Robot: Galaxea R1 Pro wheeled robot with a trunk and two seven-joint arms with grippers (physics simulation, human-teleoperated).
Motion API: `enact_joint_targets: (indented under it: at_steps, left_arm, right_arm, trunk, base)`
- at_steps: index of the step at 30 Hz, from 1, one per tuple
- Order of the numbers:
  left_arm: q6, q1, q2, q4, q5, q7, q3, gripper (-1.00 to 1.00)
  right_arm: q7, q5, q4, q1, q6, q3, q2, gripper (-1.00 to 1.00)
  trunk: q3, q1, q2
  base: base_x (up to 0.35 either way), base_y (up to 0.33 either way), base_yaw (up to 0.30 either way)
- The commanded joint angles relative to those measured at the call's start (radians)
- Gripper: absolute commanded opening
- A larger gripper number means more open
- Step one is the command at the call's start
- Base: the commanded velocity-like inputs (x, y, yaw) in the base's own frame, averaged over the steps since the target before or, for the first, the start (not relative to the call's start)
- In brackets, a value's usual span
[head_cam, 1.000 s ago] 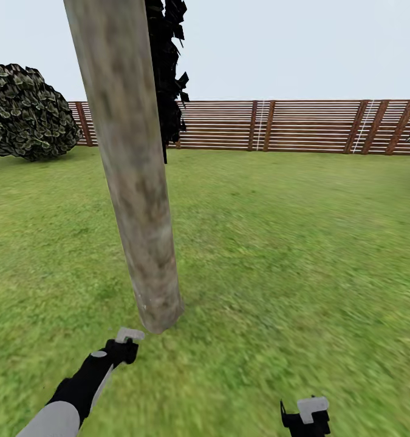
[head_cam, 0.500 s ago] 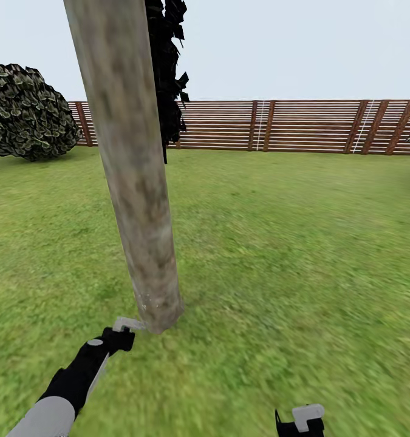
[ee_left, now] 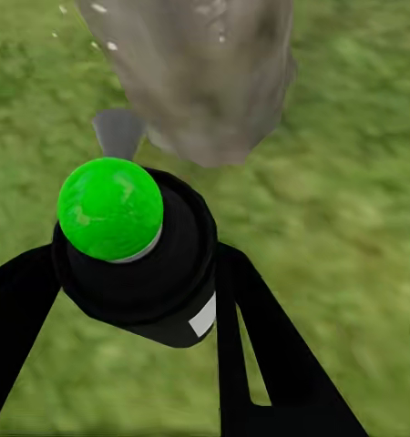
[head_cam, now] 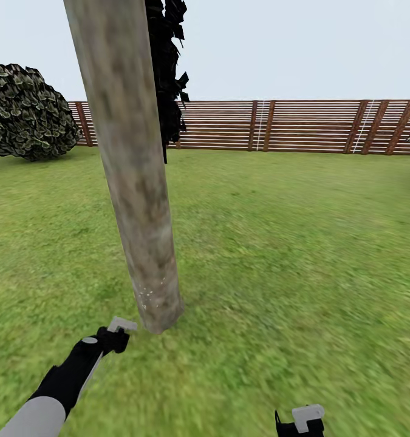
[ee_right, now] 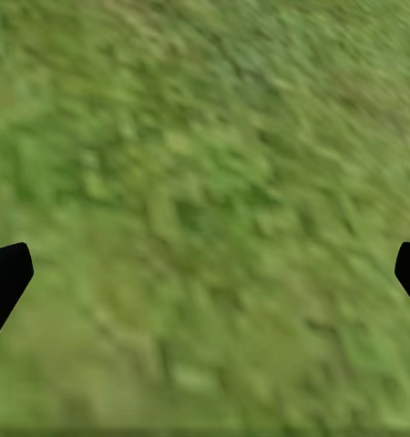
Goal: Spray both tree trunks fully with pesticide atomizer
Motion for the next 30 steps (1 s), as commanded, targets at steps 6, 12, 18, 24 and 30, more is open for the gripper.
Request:
enact_joint_targets:
  at_steps: [6,12,18,24,30]
  left_arm:
    - [0.006,-0.009,-0.102,-0.016,-0.015,-0.007,-0.002,-1.0]
    - [0.007,-0.008,-0.038,-0.033,-0.011,-0.008,0.007,-1.0]
    - [0.008,-0.007,-0.047,-0.035,-0.011,-0.008,0.001,-1.0]
    - [0.079,-0.014,-0.119,-0.093,-0.012,-0.009,0.001,-1.0]
    - [0.103,-0.017,-0.033,-0.124,-0.011,-0.062,0.006,-1.0]
  right_arm:
    - [-0.007,0.011,0.002,-0.001,-0.002,-0.004,0.0,1.0]
    - [-0.007,0.011,0.002,-0.001,-0.002,-0.004,0.0,1.0]
    - [-0.007,0.011,0.002,-0.001,-0.002,-0.004,0.0,1.0]
    - [-0.007,0.011,0.001,-0.001,-0.002,-0.005,0.0,1.0]
    - [-0.007,0.011,0.002,-0.001,-0.002,-0.004,0.0,1.0]
  trunk:
    - [-0.001,0.0,0.0]
    - [-0.001,0.0,0.0]
    - [-0.001,0.0,0.0]
    - [-0.001,0.0,0.0]
    - [-0.001,0.0,0.0]
  base:
    - [0.0,0.0,0.0]
    - [0.0,0.0,0.0]
    - [0.0,0.0,0.0]
    - [0.0,0.0,0.0]
    - [0.0,0.0,0.0]
